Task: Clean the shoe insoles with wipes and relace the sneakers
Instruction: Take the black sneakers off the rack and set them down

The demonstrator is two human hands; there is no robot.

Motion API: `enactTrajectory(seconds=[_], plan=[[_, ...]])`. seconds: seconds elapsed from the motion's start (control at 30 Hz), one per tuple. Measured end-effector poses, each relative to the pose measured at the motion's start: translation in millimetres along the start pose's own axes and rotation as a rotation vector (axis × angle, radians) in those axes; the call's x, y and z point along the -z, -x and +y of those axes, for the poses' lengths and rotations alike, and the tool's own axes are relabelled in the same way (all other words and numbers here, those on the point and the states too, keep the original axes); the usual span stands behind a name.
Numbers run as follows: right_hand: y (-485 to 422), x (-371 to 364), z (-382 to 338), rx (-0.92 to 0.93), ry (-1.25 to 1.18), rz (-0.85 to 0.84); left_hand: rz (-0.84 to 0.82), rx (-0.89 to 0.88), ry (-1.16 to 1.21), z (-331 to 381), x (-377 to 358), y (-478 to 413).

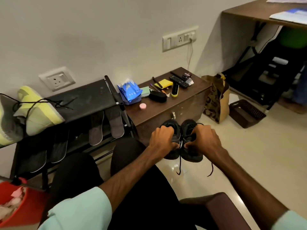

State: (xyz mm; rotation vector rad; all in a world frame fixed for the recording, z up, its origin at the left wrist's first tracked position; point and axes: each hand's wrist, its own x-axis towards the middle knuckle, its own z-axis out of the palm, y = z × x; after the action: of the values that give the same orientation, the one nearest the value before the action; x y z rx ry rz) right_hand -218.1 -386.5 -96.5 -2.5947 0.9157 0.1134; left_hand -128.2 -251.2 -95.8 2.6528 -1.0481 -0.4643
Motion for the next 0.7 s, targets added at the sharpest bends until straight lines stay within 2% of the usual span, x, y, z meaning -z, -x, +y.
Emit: enactTrajectory(seconds=[0.33, 0.57, 0.7], plan=[[-72, -143, 73, -0.246, -0.167, -0.199, -0.251, 0.138, 0.043, -29, -123, -75], [-96, -214, 113, -0.449, -0.285, -0.151, -0.328, 0.175, -0.100, -45, -180, -116], [-103, -240, 131, -0.524, -0.309, -0.115, -0.306, 0.215, -0.063, -44, -211, -133]])
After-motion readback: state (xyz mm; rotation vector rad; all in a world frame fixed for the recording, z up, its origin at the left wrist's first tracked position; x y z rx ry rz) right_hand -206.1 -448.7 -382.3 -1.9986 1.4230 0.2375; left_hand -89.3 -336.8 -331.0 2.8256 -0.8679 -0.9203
